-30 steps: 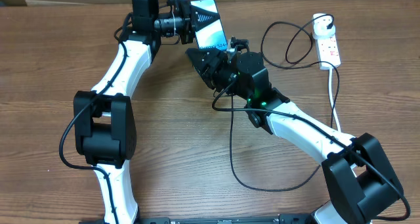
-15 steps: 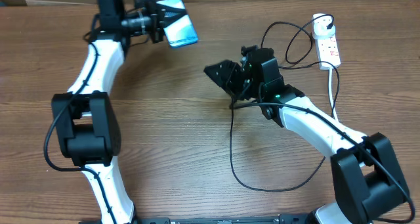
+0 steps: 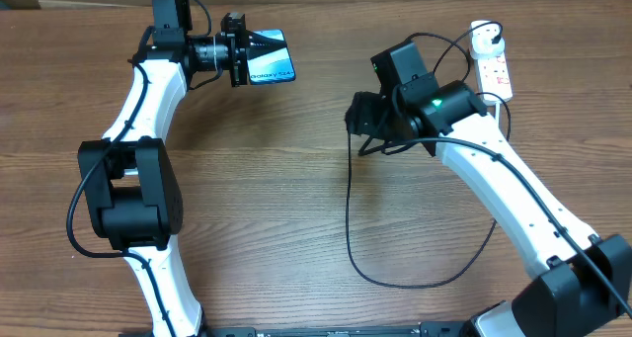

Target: Plug charger to phone and switch on socket

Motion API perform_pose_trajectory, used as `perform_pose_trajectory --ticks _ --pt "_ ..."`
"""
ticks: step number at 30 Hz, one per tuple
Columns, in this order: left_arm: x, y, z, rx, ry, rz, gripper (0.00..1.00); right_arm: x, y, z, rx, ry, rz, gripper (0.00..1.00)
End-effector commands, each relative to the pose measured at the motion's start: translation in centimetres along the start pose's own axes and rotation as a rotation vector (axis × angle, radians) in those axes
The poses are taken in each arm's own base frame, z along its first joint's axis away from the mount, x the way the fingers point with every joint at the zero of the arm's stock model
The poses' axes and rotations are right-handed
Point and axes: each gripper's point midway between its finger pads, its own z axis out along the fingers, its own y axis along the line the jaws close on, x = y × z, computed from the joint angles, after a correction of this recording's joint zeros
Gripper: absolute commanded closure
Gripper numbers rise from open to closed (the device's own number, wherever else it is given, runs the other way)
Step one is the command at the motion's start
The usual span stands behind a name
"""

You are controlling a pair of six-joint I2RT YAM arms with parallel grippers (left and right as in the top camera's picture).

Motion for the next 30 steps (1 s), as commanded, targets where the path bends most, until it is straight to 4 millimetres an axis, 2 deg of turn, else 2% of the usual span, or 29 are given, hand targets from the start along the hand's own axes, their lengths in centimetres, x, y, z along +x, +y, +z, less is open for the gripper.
perform_pose_trajectory --ticks 1,8,13,17,20,25,27,30 --pt "2.5 -2.0 0.1 0.034 0.097 0.044 0.96 -0.6 -1.3 0.0 0.088 -0.033 -0.056 0.40" --pt "3.5 -2.4 0.5 0.023 0.100 0.048 0.96 0.7 -2.4 3.9 0.148 0.067 -0.083 0.43" --pt "3.1 -4.2 -1.4 0.018 -0.023 0.110 0.96 1.0 -2.9 6.5 0.175 0.099 -0.111 0.45" --pt "2.6 -4.9 -2.6 0.002 -0.113 0.182 0.96 0.0 -3.1 8.1 0.201 0.065 -0.181 0.54" --pt "1.9 -3.7 -2.7 -0.043 -0.163 0.165 0.96 -0.7 -3.4 9.6 0.242 0.032 -0.235 0.55" --pt "-0.2 0.8 -3.7 -0.232 -0.318 0.137 0.96 0.1 -3.5 12.2 0.237 0.073 -0.242 0.55" --pt "-0.4 1.4 -4.0 -0.268 -0.333 0.171 0.96 0.2 -3.1 12.8 0.216 0.080 -0.242 0.55" --pt "0.1 1.1 -3.7 -0.251 -0.297 0.213 0.96 -0.3 -2.4 13.0 0.199 0.054 -0.246 0.55"
